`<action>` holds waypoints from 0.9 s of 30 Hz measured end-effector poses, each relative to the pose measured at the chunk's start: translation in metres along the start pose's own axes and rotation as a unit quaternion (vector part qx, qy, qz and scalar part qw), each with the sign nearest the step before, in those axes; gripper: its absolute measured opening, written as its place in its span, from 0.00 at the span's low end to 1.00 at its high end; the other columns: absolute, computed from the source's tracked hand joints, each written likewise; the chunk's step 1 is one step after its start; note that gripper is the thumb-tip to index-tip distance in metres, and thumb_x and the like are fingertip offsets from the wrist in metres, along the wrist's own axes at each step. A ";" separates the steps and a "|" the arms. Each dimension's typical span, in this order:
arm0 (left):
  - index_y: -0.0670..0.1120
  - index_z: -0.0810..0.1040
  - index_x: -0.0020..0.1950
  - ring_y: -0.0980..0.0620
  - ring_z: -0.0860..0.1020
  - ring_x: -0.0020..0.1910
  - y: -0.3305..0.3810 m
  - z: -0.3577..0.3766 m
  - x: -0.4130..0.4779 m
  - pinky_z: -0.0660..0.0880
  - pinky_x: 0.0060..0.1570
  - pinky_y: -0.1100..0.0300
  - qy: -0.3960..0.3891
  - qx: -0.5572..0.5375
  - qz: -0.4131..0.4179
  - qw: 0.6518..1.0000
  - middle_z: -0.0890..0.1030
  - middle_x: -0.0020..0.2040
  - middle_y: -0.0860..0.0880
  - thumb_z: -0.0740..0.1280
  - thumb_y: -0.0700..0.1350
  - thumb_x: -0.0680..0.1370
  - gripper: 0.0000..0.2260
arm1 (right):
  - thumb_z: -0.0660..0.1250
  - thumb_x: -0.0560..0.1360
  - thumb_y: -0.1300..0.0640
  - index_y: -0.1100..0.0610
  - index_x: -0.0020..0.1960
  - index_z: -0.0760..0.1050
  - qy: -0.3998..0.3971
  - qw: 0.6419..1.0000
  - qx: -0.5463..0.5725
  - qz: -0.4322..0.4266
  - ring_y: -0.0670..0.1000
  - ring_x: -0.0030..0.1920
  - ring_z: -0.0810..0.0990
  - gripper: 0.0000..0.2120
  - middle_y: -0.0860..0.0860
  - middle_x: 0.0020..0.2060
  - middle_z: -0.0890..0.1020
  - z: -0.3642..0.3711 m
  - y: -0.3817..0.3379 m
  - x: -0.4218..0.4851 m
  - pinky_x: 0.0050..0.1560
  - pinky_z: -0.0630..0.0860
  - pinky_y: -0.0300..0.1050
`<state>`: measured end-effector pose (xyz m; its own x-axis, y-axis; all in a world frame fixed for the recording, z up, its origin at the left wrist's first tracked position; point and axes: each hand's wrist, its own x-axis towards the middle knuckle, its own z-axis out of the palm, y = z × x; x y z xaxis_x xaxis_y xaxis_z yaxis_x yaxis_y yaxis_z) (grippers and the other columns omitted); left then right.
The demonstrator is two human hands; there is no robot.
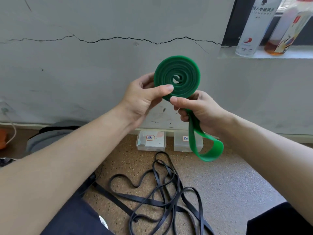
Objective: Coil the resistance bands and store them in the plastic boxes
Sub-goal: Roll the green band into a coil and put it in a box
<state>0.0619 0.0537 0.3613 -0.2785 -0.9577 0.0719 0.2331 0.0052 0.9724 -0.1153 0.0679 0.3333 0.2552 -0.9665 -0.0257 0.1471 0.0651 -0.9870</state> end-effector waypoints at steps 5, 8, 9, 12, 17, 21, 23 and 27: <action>0.40 0.79 0.55 0.50 0.83 0.44 -0.006 0.018 -0.001 0.80 0.48 0.61 0.022 -0.066 -0.016 0.997 0.83 0.48 0.44 0.69 0.33 0.76 0.09 | 0.75 0.74 0.54 0.55 0.43 0.75 0.032 0.999 0.037 0.001 0.47 0.29 0.68 0.09 0.50 0.34 0.73 0.009 0.000 0.001 0.29 0.65 0.40; 0.41 0.80 0.55 0.50 0.84 0.46 0.004 0.011 0.001 0.81 0.53 0.57 0.023 -0.049 -0.016 0.998 0.85 0.48 0.45 0.70 0.33 0.76 0.09 | 0.76 0.73 0.54 0.56 0.48 0.77 0.007 1.000 -0.022 0.001 0.48 0.27 0.69 0.10 0.50 0.35 0.73 0.004 -0.004 -0.003 0.29 0.68 0.42; 0.42 0.81 0.55 0.50 0.84 0.47 0.007 0.009 0.001 0.81 0.56 0.55 0.029 -0.041 -0.017 0.999 0.86 0.48 0.46 0.71 0.34 0.75 0.09 | 0.76 0.71 0.54 0.57 0.50 0.79 -0.004 0.999 -0.048 0.000 0.48 0.27 0.70 0.12 0.52 0.36 0.74 0.001 -0.005 -0.004 0.29 0.69 0.42; 0.45 0.81 0.56 0.51 0.85 0.47 0.011 0.000 0.002 0.78 0.61 0.52 0.037 0.004 -0.024 0.999 0.86 0.48 0.49 0.72 0.35 0.75 0.11 | 0.78 0.67 0.55 0.61 0.54 0.82 -0.016 0.995 -0.102 -0.002 0.49 0.29 0.72 0.18 0.57 0.38 0.76 -0.012 -0.008 -0.007 0.31 0.72 0.40; 0.45 0.82 0.59 0.48 0.85 0.52 0.018 -0.013 0.001 0.79 0.59 0.51 -0.001 0.079 -0.026 0.996 0.86 0.53 0.46 0.76 0.40 0.68 0.19 | 0.78 0.64 0.52 0.58 0.46 0.85 0.000 0.986 -0.164 -0.009 0.50 0.30 0.69 0.14 0.51 0.32 0.79 -0.030 -0.020 -0.012 0.34 0.67 0.44; 0.44 0.81 0.60 0.46 0.85 0.52 0.020 -0.017 0.001 0.81 0.54 0.53 -0.044 0.121 -0.023 0.991 0.86 0.52 0.44 0.76 0.39 0.65 0.23 | 0.80 0.63 0.53 0.65 0.44 0.83 0.002 0.982 -0.187 -0.009 0.48 0.28 0.67 0.18 0.49 0.28 0.74 -0.036 -0.023 -0.011 0.32 0.66 0.42; 0.43 0.81 0.60 0.46 0.85 0.51 0.019 -0.017 0.001 0.82 0.51 0.55 -0.059 0.147 -0.017 0.987 0.86 0.52 0.43 0.76 0.38 0.65 0.24 | 0.83 0.63 0.54 0.69 0.49 0.82 -0.007 0.982 -0.191 0.002 0.48 0.28 0.66 0.23 0.52 0.30 0.73 -0.036 -0.019 -0.010 0.32 0.65 0.42; 0.42 0.81 0.62 0.46 0.85 0.52 0.023 -0.020 0.004 0.81 0.50 0.57 -0.098 0.202 -0.026 0.974 0.86 0.53 0.43 0.75 0.33 0.70 0.21 | 0.83 0.61 0.55 0.60 0.42 0.84 -0.034 0.981 -0.189 0.026 0.47 0.28 0.66 0.14 0.52 0.31 0.74 -0.036 -0.015 -0.009 0.31 0.65 0.40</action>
<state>0.0842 0.0441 0.3792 -0.4620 -0.8866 0.0233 -0.1610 0.1096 0.9808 -0.1537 0.0666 0.3430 0.3176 -0.9448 -0.0802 -0.2292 0.0056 -0.9734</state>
